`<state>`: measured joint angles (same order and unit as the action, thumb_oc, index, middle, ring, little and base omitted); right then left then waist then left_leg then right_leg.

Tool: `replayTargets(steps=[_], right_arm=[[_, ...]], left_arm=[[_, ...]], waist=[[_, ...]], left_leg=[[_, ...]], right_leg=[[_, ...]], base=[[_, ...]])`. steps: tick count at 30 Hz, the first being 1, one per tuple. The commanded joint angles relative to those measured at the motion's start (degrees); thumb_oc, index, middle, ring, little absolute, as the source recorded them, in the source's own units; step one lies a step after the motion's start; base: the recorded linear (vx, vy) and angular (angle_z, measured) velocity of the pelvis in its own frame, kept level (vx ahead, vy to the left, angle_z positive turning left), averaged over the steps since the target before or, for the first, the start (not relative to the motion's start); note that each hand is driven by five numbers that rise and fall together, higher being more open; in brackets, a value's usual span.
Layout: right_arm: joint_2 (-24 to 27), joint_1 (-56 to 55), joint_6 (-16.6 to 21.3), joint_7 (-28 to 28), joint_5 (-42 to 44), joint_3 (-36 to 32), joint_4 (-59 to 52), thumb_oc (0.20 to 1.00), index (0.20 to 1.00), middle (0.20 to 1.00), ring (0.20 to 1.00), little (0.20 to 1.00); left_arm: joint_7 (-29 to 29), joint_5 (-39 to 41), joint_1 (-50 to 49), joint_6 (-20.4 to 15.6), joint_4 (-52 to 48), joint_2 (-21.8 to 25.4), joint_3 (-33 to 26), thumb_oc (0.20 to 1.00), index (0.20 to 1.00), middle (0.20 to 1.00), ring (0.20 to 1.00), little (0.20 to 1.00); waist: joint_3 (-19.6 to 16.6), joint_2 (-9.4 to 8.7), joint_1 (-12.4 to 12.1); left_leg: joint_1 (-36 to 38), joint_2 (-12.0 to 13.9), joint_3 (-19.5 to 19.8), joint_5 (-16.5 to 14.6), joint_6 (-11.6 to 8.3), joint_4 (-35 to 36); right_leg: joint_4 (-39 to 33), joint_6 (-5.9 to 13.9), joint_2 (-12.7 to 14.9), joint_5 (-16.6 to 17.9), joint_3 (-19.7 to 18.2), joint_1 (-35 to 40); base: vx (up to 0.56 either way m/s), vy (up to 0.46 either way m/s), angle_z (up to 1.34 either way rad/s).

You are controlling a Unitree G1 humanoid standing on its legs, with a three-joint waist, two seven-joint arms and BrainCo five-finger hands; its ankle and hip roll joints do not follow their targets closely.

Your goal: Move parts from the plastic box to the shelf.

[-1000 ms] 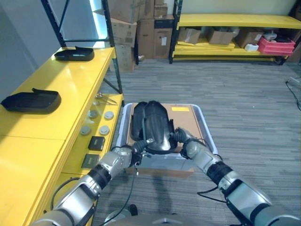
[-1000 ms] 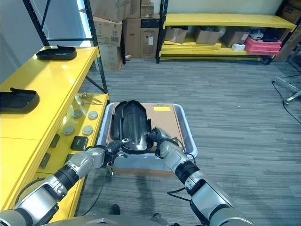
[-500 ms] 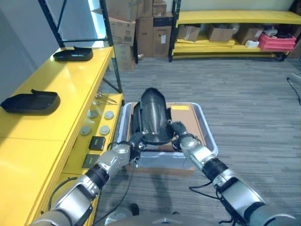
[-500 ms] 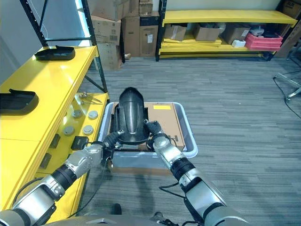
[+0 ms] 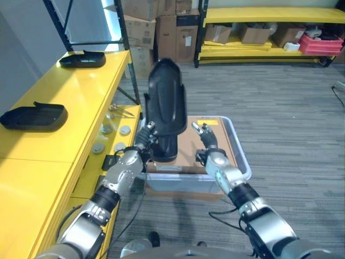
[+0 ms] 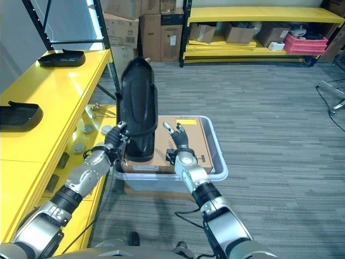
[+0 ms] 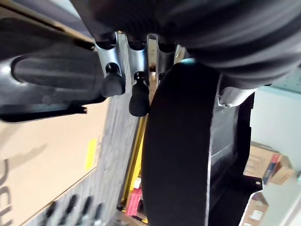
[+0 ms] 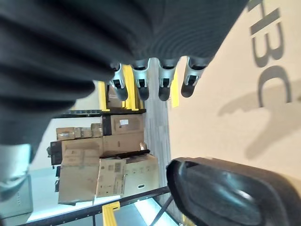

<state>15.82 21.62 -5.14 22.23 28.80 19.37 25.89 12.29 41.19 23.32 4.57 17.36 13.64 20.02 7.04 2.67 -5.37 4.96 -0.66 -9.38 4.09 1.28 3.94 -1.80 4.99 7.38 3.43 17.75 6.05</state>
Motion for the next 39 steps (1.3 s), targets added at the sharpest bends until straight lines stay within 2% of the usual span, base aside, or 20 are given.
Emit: replayTargets(steps=[1, 6, 7, 8, 10, 11, 13, 17, 18, 20, 21, 22, 24, 28, 31, 32, 33, 35, 37, 39], right_arm=[[2.18, -4.37, -0.58, -3.31, -4.21, -1.30, -2.21, 1.000, 1.000, 1.000, 1.000, 1.000], [4.89, -16.79, -3.62, -9.08, -9.28, -4.55, -2.90, 1.000, 1.000, 1.000, 1.000, 1.000], [6.38, -23.87, -5.63, -12.90, -13.38, -7.12, 3.00, 1.000, 1.000, 1.000, 1.000, 1.000], [6.51, -24.51, -6.24, -13.51, -13.90, -7.33, 4.19, 1.000, 1.000, 1.000, 1.000, 1.000], [7.04, -28.00, -1.83, -18.32, -20.31, -7.73, 19.12, 1.000, 1.000, 1.000, 1.000, 1.000], [7.00, -27.94, -2.26, -18.99, -20.74, -7.69, 19.73, 1.000, 1.000, 1.000, 1.000, 1.000], [6.20, -29.15, 1.03, -20.39, -25.83, -6.95, 27.41, 1.000, 1.000, 1.000, 1.000, 1.000], [4.83, -30.76, 1.64, -20.25, -31.03, -5.07, 32.95, 1.000, 1.000, 1.000, 1.000, 1.000], [3.71, -30.96, 1.84, -18.46, -31.07, -4.24, 33.70, 1.000, 1.000, 1.000, 1.000, 1.000], [3.24, -31.36, 1.07, -16.73, -30.47, -4.06, 32.60, 1.000, 1.000, 1.000, 1.000, 1.000], [2.66, -31.43, -0.33, -14.74, -27.89, -3.72, 32.04, 1.000, 1.000, 1.000, 1.000, 1.000], [2.44, -31.27, -1.27, -13.92, -26.50, -3.65, 32.02, 1.000, 1.000, 1.000, 1.000, 1.000], [2.05, -29.85, -4.06, -12.38, -23.90, -4.13, 33.52, 1.000, 1.000, 1.000, 1.000, 1.000], [1.17, -27.99, -5.76, -12.94, -22.73, -4.90, 36.36, 1.000, 1.000, 1.000, 1.000, 1.000], [0.08, -27.90, -5.89, -12.78, -22.69, -5.29, 37.47, 1.000, 1.000, 1.000, 1.000, 1.000], [-0.10, -27.99, -5.71, -12.54, -22.41, -5.47, 37.63, 1.000, 1.000, 1.000, 1.000, 1.000], [-0.27, -28.08, -5.54, -12.07, -21.24, -5.90, 37.67, 1.000, 1.000, 1.000, 1.000, 1.000], [-0.31, -28.31, -5.29, -11.45, -20.83, -6.72, 37.34, 1.000, 1.000, 1.000, 1.000, 1.000], [0.28, -28.27, -4.47, -12.09, -20.97, -8.12, 37.20, 1.000, 1.000, 1.000, 1.000, 1.000], [0.57, -28.20, -3.54, -12.65, -21.02, -8.31, 37.80, 1.000, 1.000, 1.000, 1.000, 1.000]], left_arm=[[0.00, -2.69, 1.88, -9.18, -3.37, 2.45, -2.72, 0.200, 0.200, 0.200, 0.200, 0.200], [-2.41, -3.37, -4.08, -12.56, -8.11, 6.86, -8.06, 0.200, 0.200, 0.200, 0.200, 0.200], [-2.36, -4.61, -8.19, -12.51, -13.92, 9.52, -13.17, 0.200, 0.200, 0.200, 0.200, 0.200], [-1.86, -4.80, -8.76, -12.54, -14.73, 9.80, -13.81, 0.200, 0.200, 0.200, 0.200, 0.200], [0.31, -5.74, -12.72, -11.63, -19.63, 11.97, -19.85, 0.200, 0.200, 0.200, 0.200, 0.200], [0.49, -5.74, -12.90, -11.54, -19.83, 12.03, -20.07, 0.200, 0.200, 0.200, 0.200, 0.200], [1.49, -6.03, -14.95, -10.72, -21.61, 13.00, -23.28, 0.200, 0.200, 0.200, 0.200, 0.200], [2.87, -8.13, -18.09, -10.92, -23.75, 13.49, -27.08, 0.200, 0.200, 0.200, 0.200, 0.200], [1.34, -8.12, -18.77, -10.39, -24.45, 13.02, -27.92, 0.200, 0.200, 0.200, 0.200, 0.200], [1.97, -9.57, -19.32, -10.38, -24.82, 12.54, -27.93, 0.200, 0.200, 0.200, 0.200, 0.200], [0.72, -9.65, -19.32, -9.86, -24.48, 12.44, -27.61, 0.200, 0.200, 0.200, 0.200, 0.200], [0.42, -9.60, -19.39, -9.94, -24.03, 12.34, -27.44, 0.200, 0.200, 0.200, 0.200, 0.200], [1.94, -10.89, -20.05, -10.41, -22.33, 12.50, -27.38, 0.200, 0.200, 0.200, 0.200, 0.200], [2.89, -11.28, -22.03, -10.00, -21.54, 12.91, -28.33, 0.200, 0.200, 0.200, 0.200, 0.200], [1.01, -12.86, -23.03, -8.88, -21.27, 13.76, -29.85, 0.200, 0.200, 0.200, 0.200, 0.200], [0.42, -12.45, -22.88, -8.40, -21.20, 14.01, -29.98, 0.200, 0.200, 0.200, 0.200, 0.200], [-0.11, -12.33, -22.22, -7.46, -21.03, 14.80, -29.84, 0.200, 0.200, 0.200, 0.200, 0.200], [0.03, -12.52, -21.48, -7.29, -20.50, 15.56, -29.23, 0.200, 0.200, 0.200, 0.200, 0.200], [0.94, -12.62, -20.52, -7.83, -19.10, 17.22, -27.86, 0.200, 0.200, 0.200, 0.200, 0.200], [1.61, -12.16, -19.52, -8.01, -18.44, 17.76, -26.74, 0.200, 0.200, 0.200, 0.200, 0.200]], waist=[[-2.86, -0.87, -1.87], [-2.63, -0.48, 0.99], [-2.12, -0.83, 2.25], [-2.04, -0.88, 2.33], [-1.39, -1.31, 0.95], [-1.36, -1.33, 0.98], [-0.77, -1.52, -0.30], [0.59, -1.58, -2.88], [1.33, -1.26, -3.62], [1.79, -0.93, -3.31], [1.74, -0.66, -2.84], [1.79, -0.55, -2.53], [1.46, -0.21, -2.62], [1.09, 0.06, -4.50], [0.53, -0.28, -6.58], [0.48, -0.41, -6.80], [0.51, -0.39, -6.70], [0.84, 0.18, -5.91], [2.31, 1.29, -3.04], [2.90, 1.43, -1.74]], left_leg=[[-1.43, 2.39, 5.43, -2.22, -3.02, 0.35], [-2.99, 2.26, 8.00, -1.54, -2.44, 0.56], [-3.83, 2.74, 9.13, -0.60, -3.33, 0.59], [-3.94, 2.86, 9.25, -0.48, -3.49, 0.59], [-5.34, 4.00, 9.67, 0.58, -5.02, 0.60], [-5.39, 4.04, 9.74, 0.60, -5.08, 0.59], [-6.58, 4.81, 9.93, 1.39, -6.06, 0.29], [-10.48, 5.03, 9.34, 2.49, -7.16, -2.26], [-12.31, 4.76, 5.30, 2.45, -7.20, -3.93], [-13.19, 4.82, 0.13, 2.70, -7.09, -4.54], [-13.49, 4.82, -5.82, 2.45, -7.61, -4.58], [-13.78, 4.87, -8.64, 2.75, -7.49, -4.94], [-13.93, 4.37, -12.40, 2.77, -6.47, -5.38], [-13.80, 2.24, -10.63, 1.22, -4.74, -5.78], [-13.75, 0.08, -7.89, -2.11, -1.88, -8.27], [-13.73, -0.61, -7.41, -2.78, -0.99, -8.76], [-13.48, -2.11, -6.37, -4.01, 1.00, -9.43], [-12.73, -3.35, -4.84, -5.35, 2.79, -9.89], [-10.36, -4.68, -1.55, -6.65, 4.39, -9.64], [-9.24, -4.84, 0.07, -6.96, 4.25, -9.39]], right_leg=[[2.97, 6.65, 6.45, -1.94, -0.96, -0.73], [6.15, 4.60, 2.54, -5.10, -5.51, -3.70], [5.20, 3.34, 0.00, -5.21, -7.12, -3.84], [5.06, 3.22, -0.25, -5.18, -7.15, -3.80], [3.40, 2.48, -1.71, -4.70, -6.33, -3.61], [3.28, 2.44, -1.77, -4.67, -6.22, -3.54], [1.92, 2.14, -2.33, -4.20, -5.20, -2.98], [-0.04, 1.75, -2.66, -3.32, -2.18, -1.78], [-0.42, 1.79, -2.26, -3.15, 1.65, -1.16], [-0.27, 1.92, -1.92, -3.22, 4.90, -0.56], [0.00, 2.47, -1.71, -3.84, 7.68, 0.41], [0.37, 2.49, -1.58, -3.89, 9.21, 0.74], [2.67, 2.03, -1.66, -5.09, 11.31, 0.99], [5.61, 1.37, -1.60, -7.67, 10.53, 1.32], [11.81, 1.09, -0.74, -12.54, 9.52, 1.99], [14.71, 1.74, -0.18, -12.40, 9.27, 1.68], [23.48, 3.61, 1.90, -11.32, 8.29, -0.70], [34.50, 4.87, 4.10, -9.03, 6.23, -4.79], [48.43, 5.53, 4.07, -6.65, -1.81, -14.82], [47.28, 5.06, 3.59, -5.59, -4.72, -18.00]], base=[[0.00, 0.000, 0.00], [-0.03, -0.067, 0.22], [-0.01, -0.149, 0.64], [-0.03, -0.168, 0.82], [-0.04, -0.146, 0.88], [-0.03, -0.148, 0.61], [-0.01, -0.089, 0.44], [-0.04, -0.066, 0.35], [-0.06, -0.039, 0.91], [0.00, -0.011, 1.60], [0.08, 0.023, 1.90], [0.11, 0.046, 1.77], [0.16, 0.122, 2.01], [0.20, 0.115, 0.71], [0.23, 0.101, -0.04], [0.20, 0.172, 0.25], [0.19, 0.201, 0.32], [0.18, 0.215, 0.43], [0.11, 0.112, 0.65], [0.02, -0.074, 0.52]])
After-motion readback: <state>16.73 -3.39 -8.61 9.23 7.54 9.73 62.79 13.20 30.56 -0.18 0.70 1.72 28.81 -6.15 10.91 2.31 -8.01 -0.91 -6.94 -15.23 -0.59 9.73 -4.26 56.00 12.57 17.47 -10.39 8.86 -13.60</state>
